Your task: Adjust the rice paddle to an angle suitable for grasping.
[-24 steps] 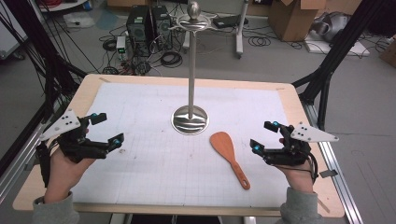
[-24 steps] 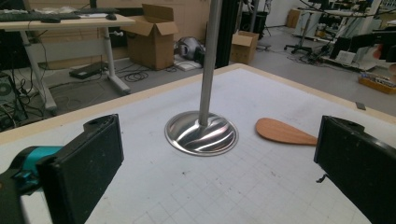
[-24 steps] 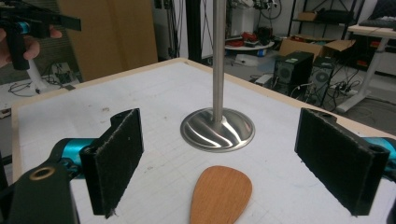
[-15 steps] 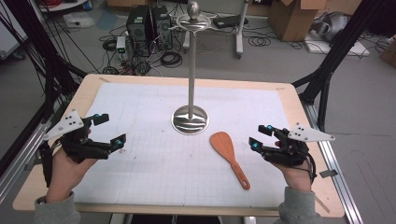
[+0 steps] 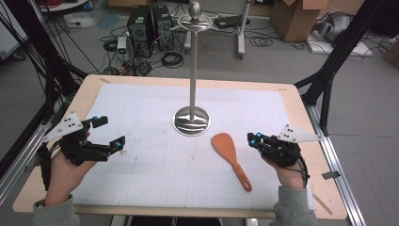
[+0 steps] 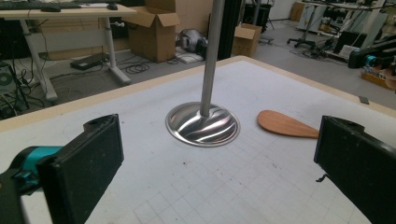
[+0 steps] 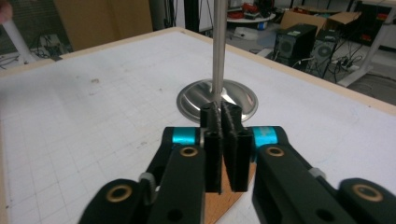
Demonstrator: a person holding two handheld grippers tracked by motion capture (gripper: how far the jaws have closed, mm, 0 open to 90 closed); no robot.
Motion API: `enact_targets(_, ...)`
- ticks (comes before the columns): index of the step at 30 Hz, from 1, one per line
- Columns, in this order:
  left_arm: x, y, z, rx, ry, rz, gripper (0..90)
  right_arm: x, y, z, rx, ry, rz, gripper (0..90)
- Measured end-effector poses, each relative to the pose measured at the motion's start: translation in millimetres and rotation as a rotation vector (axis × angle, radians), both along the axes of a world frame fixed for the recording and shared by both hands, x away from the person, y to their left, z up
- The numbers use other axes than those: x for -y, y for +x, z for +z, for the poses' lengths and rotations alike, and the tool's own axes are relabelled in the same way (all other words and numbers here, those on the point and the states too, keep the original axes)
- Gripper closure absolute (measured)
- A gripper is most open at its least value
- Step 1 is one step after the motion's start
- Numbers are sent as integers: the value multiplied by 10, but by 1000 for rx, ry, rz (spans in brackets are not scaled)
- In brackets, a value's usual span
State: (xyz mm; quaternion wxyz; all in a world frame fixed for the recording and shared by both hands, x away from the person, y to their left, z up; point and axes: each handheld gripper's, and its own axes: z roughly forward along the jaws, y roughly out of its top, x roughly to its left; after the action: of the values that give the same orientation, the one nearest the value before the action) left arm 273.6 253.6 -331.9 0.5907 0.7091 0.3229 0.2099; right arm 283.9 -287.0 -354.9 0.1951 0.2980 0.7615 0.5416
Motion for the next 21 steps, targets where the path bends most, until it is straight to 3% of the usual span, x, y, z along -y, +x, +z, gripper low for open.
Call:
enact_targets(4,-3,-2,-10,-4,5,0,18,-56,55,-65,-15,-24,4,893)
enact_targets(11,-16,-3,-26,-13,6,4,18,-170,127,-200,-67,-79,58,893)
enact_targets(21,1,33,-34,-19,2,-2,18,-323,126,-440,-134,-127,87,893)
